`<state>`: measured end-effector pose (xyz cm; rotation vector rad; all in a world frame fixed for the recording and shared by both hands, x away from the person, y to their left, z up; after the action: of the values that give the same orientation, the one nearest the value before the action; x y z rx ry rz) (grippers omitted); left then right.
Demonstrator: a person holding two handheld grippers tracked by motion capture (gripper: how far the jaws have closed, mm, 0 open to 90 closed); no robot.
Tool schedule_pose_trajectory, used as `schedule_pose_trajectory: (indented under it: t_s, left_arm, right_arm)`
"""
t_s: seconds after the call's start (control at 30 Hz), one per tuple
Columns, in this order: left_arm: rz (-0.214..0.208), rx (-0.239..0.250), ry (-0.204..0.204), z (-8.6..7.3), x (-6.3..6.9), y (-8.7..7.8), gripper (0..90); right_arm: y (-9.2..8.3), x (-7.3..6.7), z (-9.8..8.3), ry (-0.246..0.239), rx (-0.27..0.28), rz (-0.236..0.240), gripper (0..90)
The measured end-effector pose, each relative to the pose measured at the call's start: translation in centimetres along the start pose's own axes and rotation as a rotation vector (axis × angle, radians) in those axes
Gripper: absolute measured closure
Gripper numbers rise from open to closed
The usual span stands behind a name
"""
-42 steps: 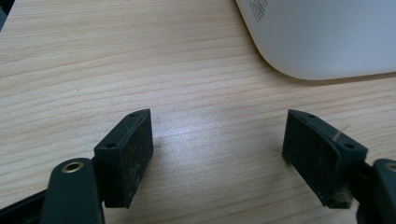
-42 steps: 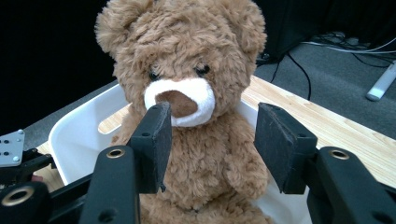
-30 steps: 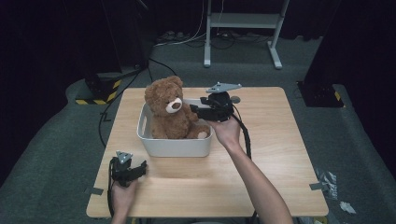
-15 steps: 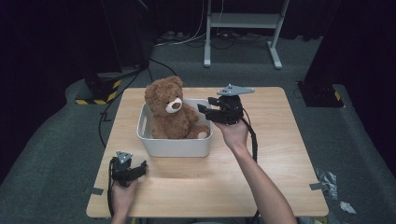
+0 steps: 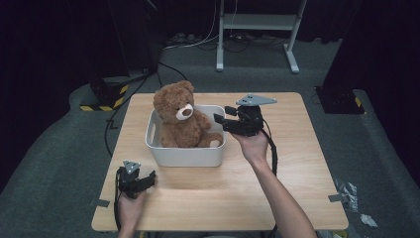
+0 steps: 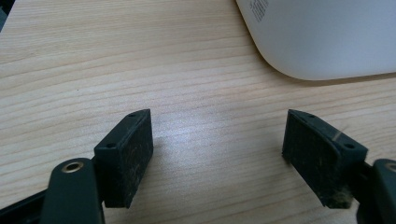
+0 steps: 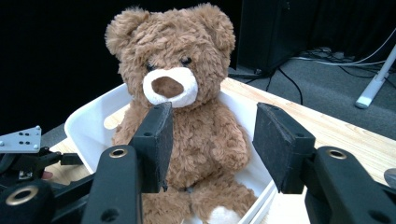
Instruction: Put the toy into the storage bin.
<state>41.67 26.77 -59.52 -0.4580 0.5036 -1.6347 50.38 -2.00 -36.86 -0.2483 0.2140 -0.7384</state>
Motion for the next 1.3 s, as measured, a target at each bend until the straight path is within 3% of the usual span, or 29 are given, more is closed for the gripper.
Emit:
schedule_pose_trajectory:
  t_s: [0.63,0.87,0.97,1.3]
  left_arm:
    - [0.0,0.0,0.0,0.0,0.0,0.0,24.4]
    - [0.0,0.0,0.0,0.0,0.0,0.0,24.4]
    - [0.0,0.0,0.0,0.0,0.0,0.0,24.4]
    - [0.002,0.0,0.003,0.0,0.0,0.0,24.4]
  right_arm:
    - [-2.5,0.9,-0.3,0.021,0.036,0.001,47.3]
    - [-3.2,1.3,-0.9,0.034,0.026,-0.003,47.1]
    - [-3.4,1.3,-1.1,-0.006,0.019,-0.026,47.1]
    - [-4.3,1.2,-1.8,0.023,0.021,0.001,46.9]
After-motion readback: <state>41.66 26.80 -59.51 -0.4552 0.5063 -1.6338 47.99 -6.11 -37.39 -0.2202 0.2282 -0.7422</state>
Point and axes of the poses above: each handheld gripper's, and its own axes: y roughly forward along the jaws, z roughly out of its top, x roughly to its right, the point moved 10 cm from there along y, roughly forward along the jaws, and after that the axes turned 7 degrees about x, right-handed, at the moved point
